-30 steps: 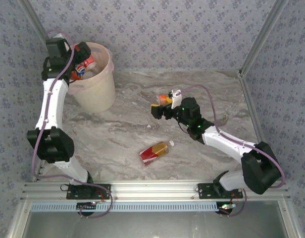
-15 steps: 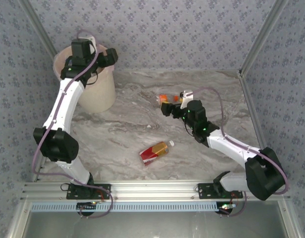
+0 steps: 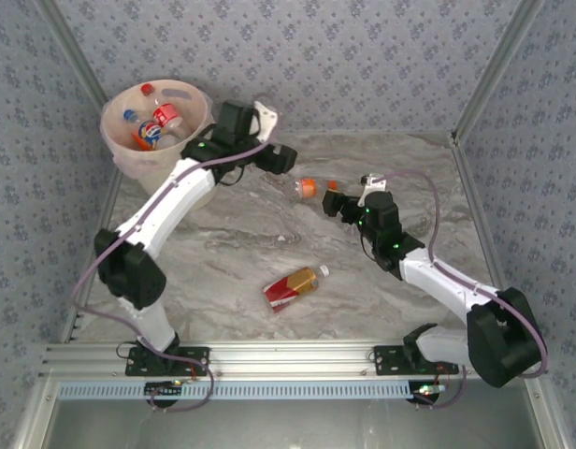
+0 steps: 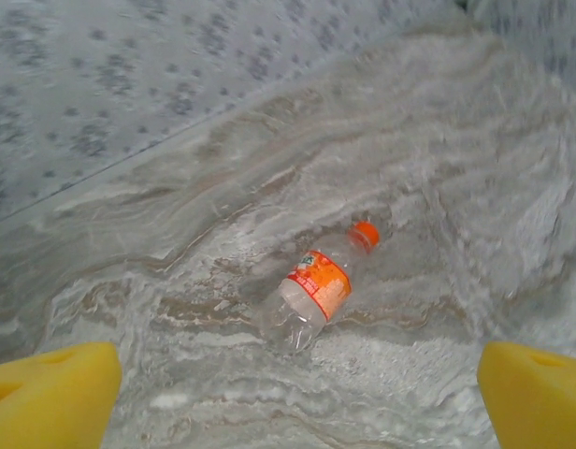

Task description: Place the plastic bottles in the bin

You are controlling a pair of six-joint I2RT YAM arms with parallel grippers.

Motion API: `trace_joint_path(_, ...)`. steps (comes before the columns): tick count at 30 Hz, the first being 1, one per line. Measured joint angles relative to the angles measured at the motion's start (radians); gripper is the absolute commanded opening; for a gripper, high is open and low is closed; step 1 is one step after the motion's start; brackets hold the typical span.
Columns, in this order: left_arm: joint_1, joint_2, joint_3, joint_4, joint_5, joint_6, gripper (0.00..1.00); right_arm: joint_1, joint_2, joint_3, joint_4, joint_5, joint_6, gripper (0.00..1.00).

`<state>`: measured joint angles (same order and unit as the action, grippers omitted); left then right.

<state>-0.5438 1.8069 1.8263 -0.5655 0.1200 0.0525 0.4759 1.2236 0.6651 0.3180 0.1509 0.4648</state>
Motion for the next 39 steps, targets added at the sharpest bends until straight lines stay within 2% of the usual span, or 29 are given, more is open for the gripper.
trace_joint_path(3,-0.022,0.114,0.056,-0.013,0.008,0.116,0.98,-0.009,-0.031,-0.009,-0.016,0.012,0.004,1.0)
trace_joint_path(10,-0.025,0.332,0.19,-0.082,0.104,0.336,0.98,-0.043,-0.132,-0.027,-0.1,0.05,0.015,1.0)
trace_joint_path(16,-0.026,0.459,0.331,-0.149,0.169,0.463,0.98,-0.069,-0.198,-0.041,-0.166,0.072,0.018,1.0)
trace_joint_path(19,-0.026,0.499,0.348,-0.15,0.186,0.511,0.98,-0.075,-0.214,-0.046,-0.189,0.074,0.018,1.0)
trace_joint_path(25,-0.026,0.589,0.365,-0.135,0.173,0.571,0.98,-0.077,-0.249,-0.046,-0.243,0.075,0.018,1.0)
trace_joint_path(31,-0.026,0.737,0.504,-0.137,0.124,0.587,0.98,-0.081,-0.298,-0.046,-0.299,0.091,0.019,1.0)
trace_joint_path(34,-0.026,0.768,0.515,-0.14,0.103,0.591,0.97,-0.083,-0.314,-0.046,-0.317,0.1,0.019,1.0)
trace_joint_path(36,-0.027,0.777,0.515,-0.142,0.092,0.594,0.95,-0.084,-0.319,-0.046,-0.327,0.105,0.021,1.0)
trace_joint_path(39,-0.028,0.784,0.515,-0.14,0.072,0.6,0.86,-0.084,-0.32,-0.046,-0.34,0.108,0.026,1.0)
